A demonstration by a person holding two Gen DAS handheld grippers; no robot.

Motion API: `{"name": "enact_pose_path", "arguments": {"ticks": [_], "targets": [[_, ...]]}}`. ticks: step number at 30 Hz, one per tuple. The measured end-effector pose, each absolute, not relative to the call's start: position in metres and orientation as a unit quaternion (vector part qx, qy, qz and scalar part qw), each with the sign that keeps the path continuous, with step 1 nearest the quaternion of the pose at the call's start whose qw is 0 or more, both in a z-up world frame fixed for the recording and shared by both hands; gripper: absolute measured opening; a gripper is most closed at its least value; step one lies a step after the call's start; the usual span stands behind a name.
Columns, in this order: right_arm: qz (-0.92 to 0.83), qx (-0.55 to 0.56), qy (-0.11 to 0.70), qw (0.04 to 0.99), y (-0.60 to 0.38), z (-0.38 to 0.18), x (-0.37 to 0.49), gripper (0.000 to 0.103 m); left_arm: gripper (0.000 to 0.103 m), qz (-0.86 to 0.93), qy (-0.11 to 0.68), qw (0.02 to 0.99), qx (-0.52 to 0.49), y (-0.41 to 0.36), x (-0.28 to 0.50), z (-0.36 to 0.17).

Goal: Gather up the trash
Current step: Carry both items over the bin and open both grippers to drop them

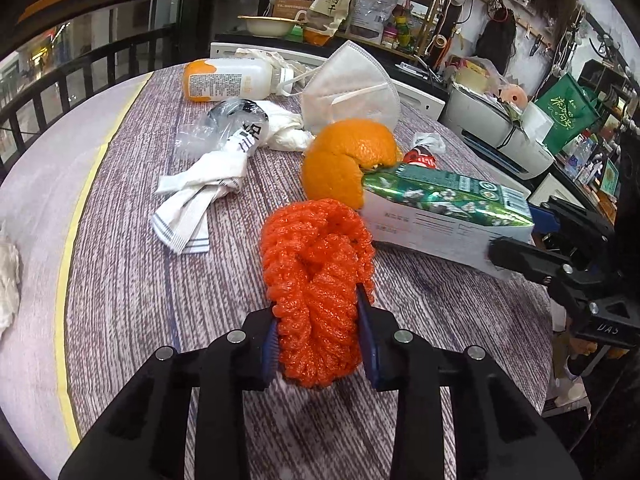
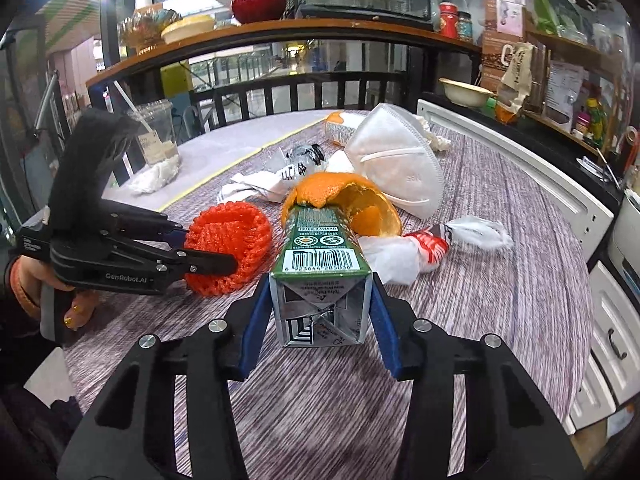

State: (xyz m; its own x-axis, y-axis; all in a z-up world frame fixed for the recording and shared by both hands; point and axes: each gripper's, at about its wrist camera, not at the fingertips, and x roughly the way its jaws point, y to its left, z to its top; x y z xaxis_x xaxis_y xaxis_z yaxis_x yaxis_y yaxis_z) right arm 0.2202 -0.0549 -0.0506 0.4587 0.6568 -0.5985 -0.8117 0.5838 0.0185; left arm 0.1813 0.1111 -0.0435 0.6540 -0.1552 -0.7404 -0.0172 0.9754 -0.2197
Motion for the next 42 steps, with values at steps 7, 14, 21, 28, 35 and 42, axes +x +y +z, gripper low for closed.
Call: {"name": "enact_pose_path", "arguments": {"ticks": [7,14,21,28,35,42], "targets": [[0.429,-0.136,0.264,0.853,-0.083,-0.038,0.184,0.047,0.032,-0.044,0.404,0.907,-0.111,0.107,0.16,-0.037],[0.403,-0.118,0.235,0.877,-0.119,-0.023,0.152,0.047,0.031,-0.066,0.375,0.919,-0.099,0.08,0.143,-0.018],[0.345,-0.073,0.224,0.909,-0.176,-0.023,0.13,0.047,0.031,-0.107,0.357,0.925,-0.076,0.038,0.135,-0.008],[0.285,-0.031,0.229,0.93,-0.235,-0.034,0.121,0.047,0.031,-0.152,0.357,0.92,-0.054,-0.013,0.139,-0.008],[0.198,0.002,0.257,0.946,-0.297,-0.063,0.121,0.048,0.031,-0.2,0.362,0.91,-0.039,-0.066,0.149,-0.008],[0.127,0.016,0.311,0.942,-0.334,-0.114,0.133,0.048,0.031,-0.243,0.382,0.891,-0.014,-0.128,0.163,-0.022]]}}
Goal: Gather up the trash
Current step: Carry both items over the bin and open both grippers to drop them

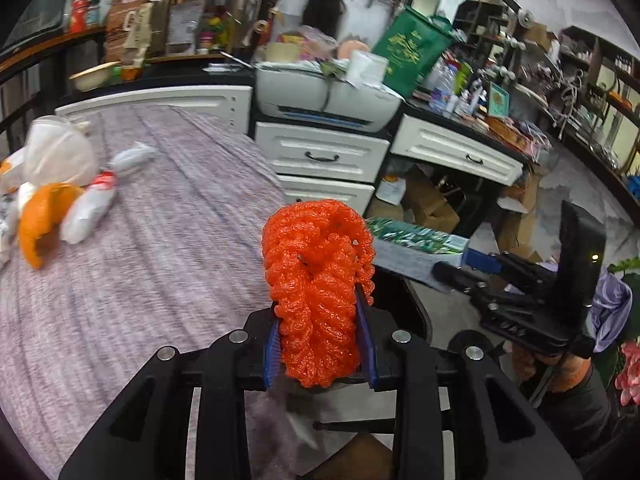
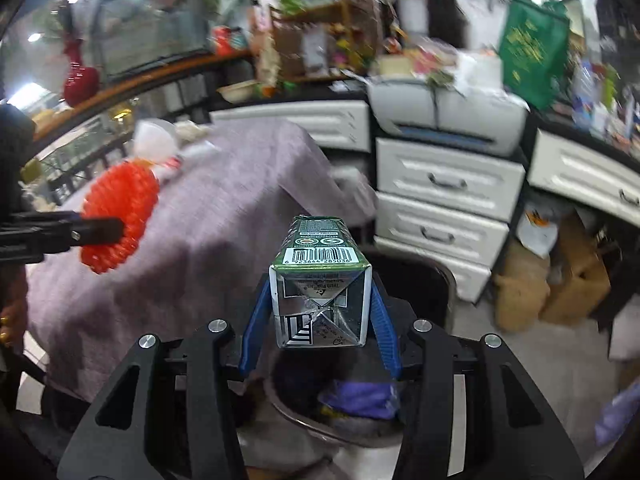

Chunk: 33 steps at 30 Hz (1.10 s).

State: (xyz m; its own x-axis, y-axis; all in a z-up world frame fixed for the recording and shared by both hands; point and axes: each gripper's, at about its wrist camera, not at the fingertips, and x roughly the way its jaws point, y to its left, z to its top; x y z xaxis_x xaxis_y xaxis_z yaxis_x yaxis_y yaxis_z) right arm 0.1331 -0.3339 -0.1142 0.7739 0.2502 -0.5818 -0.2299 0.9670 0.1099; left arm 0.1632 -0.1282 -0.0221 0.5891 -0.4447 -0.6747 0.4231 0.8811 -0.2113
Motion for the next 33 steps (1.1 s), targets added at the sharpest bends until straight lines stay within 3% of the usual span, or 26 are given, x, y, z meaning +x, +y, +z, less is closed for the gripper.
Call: {"name": "enact_pose_path", "arguments": {"ticks": [10,24,26,28,33], "targets": [[0.058,0.053,0.411,0.908,-0.361,-0.199,0.16,0.048,0.031,-0.276,0.423,0.863,0.021,-0.194,0.179,-0.06],[0.021,0.059,0.432,0.9,-0.363,-0.235,0.168,0.049,0.031,-0.275,0.448,0.85,0.032,-0.221,0.191,-0.084],[0.021,0.062,0.427,0.902,-0.364,-0.233,0.167,0.053,0.031,-0.273,0.448,0.85,0.035,-0.222,0.192,-0.086],[0.021,0.066,0.417,0.907,-0.365,-0.228,0.163,0.067,0.031,-0.27,0.451,0.85,0.035,-0.222,0.194,-0.088],[0.008,0.057,0.405,0.912,-0.366,-0.217,0.157,0.07,0.031,-0.267,0.457,0.847,0.037,-0.224,0.199,-0.093]]}}
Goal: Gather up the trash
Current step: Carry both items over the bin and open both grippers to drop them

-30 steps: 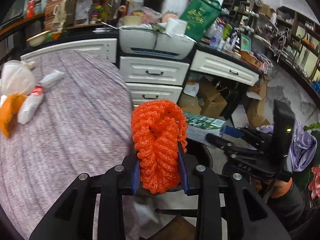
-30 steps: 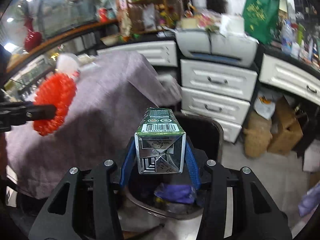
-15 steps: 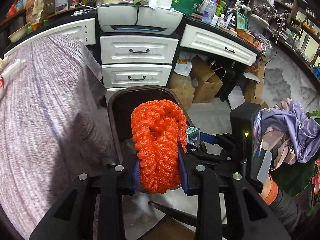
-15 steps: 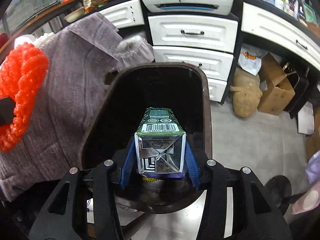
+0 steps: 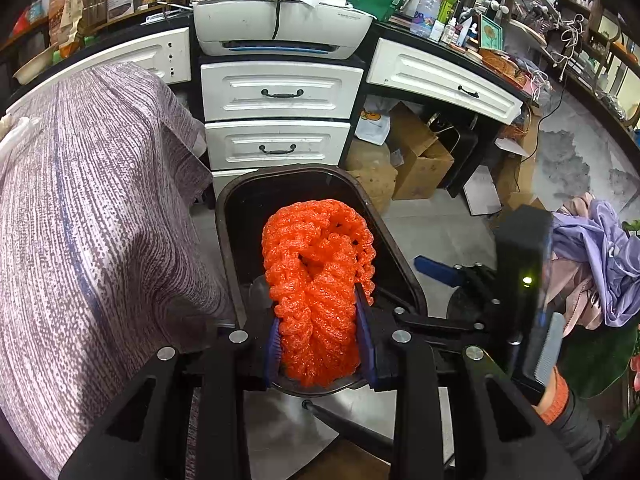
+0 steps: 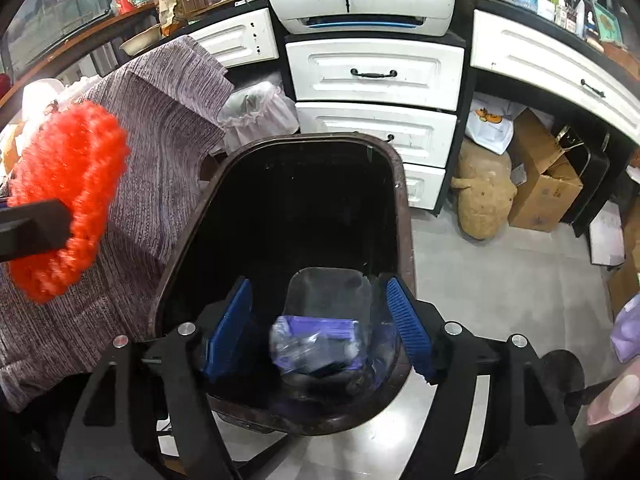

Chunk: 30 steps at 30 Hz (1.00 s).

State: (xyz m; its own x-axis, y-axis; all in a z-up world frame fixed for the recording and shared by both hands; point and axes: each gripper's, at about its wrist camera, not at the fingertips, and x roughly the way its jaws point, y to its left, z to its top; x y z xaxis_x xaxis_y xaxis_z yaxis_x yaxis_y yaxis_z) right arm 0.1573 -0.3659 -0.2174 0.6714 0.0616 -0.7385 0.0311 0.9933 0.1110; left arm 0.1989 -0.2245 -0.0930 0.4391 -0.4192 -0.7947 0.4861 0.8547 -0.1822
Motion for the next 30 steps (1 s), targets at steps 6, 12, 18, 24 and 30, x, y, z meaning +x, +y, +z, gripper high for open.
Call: {"name": "enact_pose_path", "arguments": {"ticks": [6,12,18,24,30], "targets": [[-0.008,0.063,0.382,0.922,-0.37,-0.202,0.144,0.071,0.031,-0.266,0.463,0.845,0.039,-0.228,0.205,-0.096],[-0.041,0.071,0.359,0.93,-0.376,-0.188,0.132,0.078,0.031,-0.272,0.479,0.833,0.04,-0.237,0.212,-0.106],[-0.064,0.079,0.342,0.934,-0.383,-0.182,0.126,0.081,0.031,-0.276,0.504,0.817,0.049,-0.248,0.222,-0.124],[-0.07,0.09,0.345,0.932,-0.389,-0.184,0.125,0.081,0.032,-0.28,0.539,0.792,0.066,-0.26,0.232,-0.142],[-0.079,0.099,0.345,0.93,-0.397,-0.186,0.126,0.081,0.056,-0.274,0.556,0.783,0.051,-0.26,0.237,-0.151]]}}
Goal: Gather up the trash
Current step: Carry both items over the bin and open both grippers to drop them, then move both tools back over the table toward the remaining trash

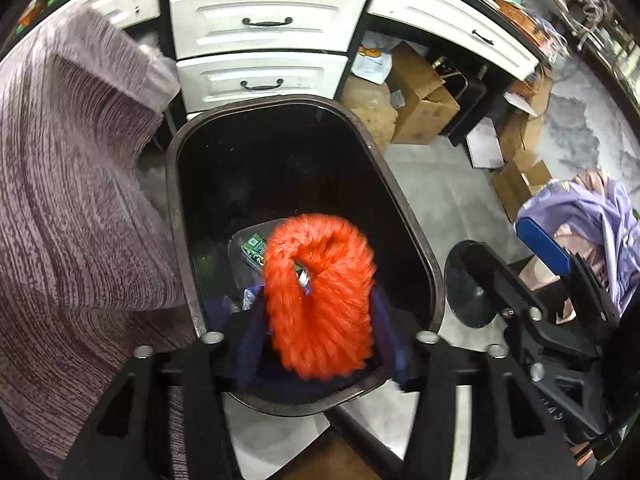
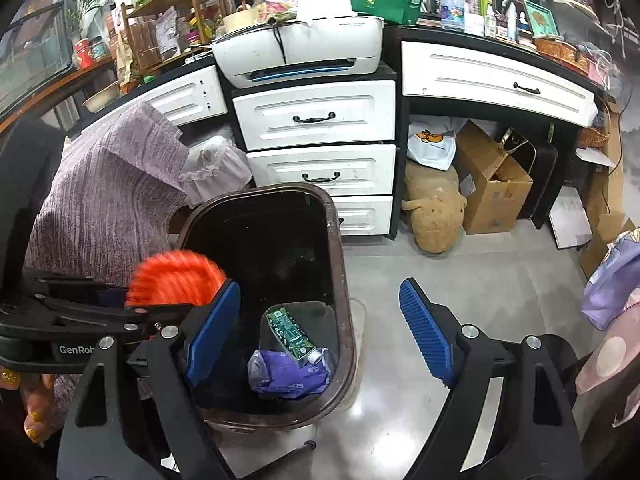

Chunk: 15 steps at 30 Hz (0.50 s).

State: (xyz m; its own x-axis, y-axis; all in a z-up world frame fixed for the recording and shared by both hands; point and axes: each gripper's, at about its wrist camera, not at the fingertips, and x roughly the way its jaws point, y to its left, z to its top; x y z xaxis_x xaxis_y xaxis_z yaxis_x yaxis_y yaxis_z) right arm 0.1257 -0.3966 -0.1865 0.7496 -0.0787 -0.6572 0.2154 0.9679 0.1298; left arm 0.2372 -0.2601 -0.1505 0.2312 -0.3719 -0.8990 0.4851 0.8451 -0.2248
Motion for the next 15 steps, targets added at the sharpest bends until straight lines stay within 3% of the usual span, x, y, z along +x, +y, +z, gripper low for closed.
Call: {"name": "enact_pose_path", "arguments": {"ticks": [3,15], "targets": [[-0.087,0.103,0.347,0.928,-0.4,-0.189,0.126,0.081,0.067,-0.275,0.561,0.78,0.033,-0.251,0.237,-0.151],[-0.138,0.122,0.333,0.925,-0.42,-0.181,0.117,0.082,0.074,-0.289,0.481,0.827,0.045,-0.238,0.199,-0.094]]}}
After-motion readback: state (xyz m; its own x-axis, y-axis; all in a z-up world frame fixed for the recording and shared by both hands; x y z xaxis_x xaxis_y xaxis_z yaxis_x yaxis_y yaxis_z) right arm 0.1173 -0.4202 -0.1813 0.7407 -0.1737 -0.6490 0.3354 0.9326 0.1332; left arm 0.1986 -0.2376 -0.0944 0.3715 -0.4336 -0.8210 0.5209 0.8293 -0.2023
